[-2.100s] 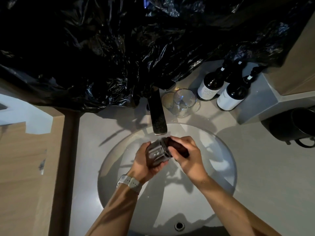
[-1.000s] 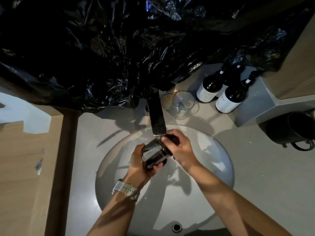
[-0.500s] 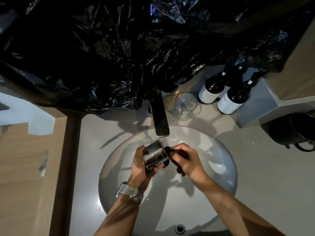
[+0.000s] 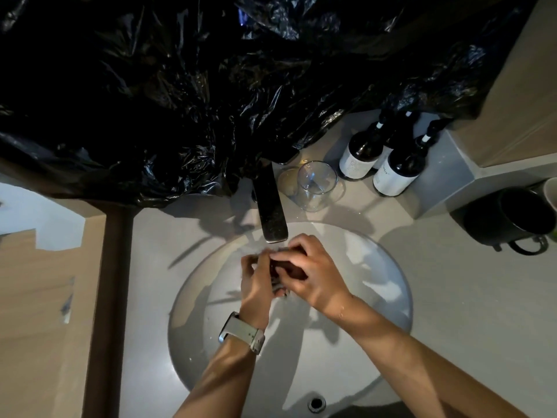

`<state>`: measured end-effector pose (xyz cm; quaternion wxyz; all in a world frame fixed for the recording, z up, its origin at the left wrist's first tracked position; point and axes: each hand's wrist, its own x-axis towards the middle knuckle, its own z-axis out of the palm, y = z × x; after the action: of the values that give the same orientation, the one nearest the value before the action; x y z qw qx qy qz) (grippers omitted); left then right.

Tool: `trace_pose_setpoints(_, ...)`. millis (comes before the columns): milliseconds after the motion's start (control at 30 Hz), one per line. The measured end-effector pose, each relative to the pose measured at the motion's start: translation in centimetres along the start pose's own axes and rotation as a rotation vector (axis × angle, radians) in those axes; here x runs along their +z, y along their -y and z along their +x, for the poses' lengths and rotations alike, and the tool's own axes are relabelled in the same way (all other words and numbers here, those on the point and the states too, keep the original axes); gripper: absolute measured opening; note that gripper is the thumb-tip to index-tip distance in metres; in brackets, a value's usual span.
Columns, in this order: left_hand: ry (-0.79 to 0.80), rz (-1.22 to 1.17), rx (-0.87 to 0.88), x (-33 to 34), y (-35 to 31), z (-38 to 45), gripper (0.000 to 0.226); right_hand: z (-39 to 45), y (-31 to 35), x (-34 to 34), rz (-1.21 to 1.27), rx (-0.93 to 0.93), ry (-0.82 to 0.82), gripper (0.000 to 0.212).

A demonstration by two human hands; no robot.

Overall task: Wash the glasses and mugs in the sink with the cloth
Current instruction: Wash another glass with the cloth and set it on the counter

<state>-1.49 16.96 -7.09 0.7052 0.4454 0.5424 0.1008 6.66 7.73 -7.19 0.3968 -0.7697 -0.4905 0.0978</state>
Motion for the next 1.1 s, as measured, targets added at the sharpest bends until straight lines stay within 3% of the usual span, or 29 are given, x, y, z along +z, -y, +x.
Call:
trace_pose_setpoints(133, -0.035, 0.027, 0.055, -1.3, 0.2, 0.6, 0.025, 1.9, -0.4, 0.5, 0.152, 0.189, -0.016, 0.028)
trace_pose_setpoints(300, 0.019, -0.034, 0.038, -1.8, 0.5, 0.5, 0.037, -0.9, 0.7, 0.9, 0.176, 0.099, 0.047, 0.022)
trace_pose_setpoints(467, 0.053, -0.028, 0.015, -1.7, 0.3, 0.4, 0.031, 2.0, 0.9, 0.9, 0.515, 0.537, -0.156, 0.009)
trace_pose_setpoints(567, 0.064, 0.083, 0.207, -2.5, 0.9, 0.1, 0.027, 1.9, 0.8, 0.2, 0.758, 0.783, -0.164, 0.007)
trace_pose_setpoints(633, 0.098, 0.232, 0.365, -3.1, 1.4, 0.2, 0.027, 1.6, 0.1, -0.5, 1.042, 0.978, -0.122, 0.021)
trace_pose_setpoints(700, 0.127, 0.374, 0.466, -3.7, 1.5, 0.7, 0.034, 1.2, -0.6, -1.2, 1.286, 1.105, 0.033, 0.047)
trace_pose_setpoints(767, 0.148, 0.480, 0.550, -4.0, 1.1, 1.6, 0.039, 1.0, -1.2, -1.5, 1.390, 1.123, 0.191, 0.069)
trace_pose_setpoints(867, 0.183, 0.717, 0.673, -4.1, 0.0, 2.4, 0.056, 0.9, -1.6, -1.4, 1.476, 1.101, 0.308, 0.081)
trace_pose_setpoints(1000, 0.202, 0.853, 0.697, -3.5, -0.4, 2.4, 0.079, 0.5, -1.7, -0.8, 1.524, 1.165, 0.161, 0.071)
trace_pose_setpoints(1100, 0.131, 0.662, 0.625, -3.3, 0.3, 2.2, 0.087, -0.2, -1.4, -0.5, 1.520, 1.194, 0.065, 0.051)
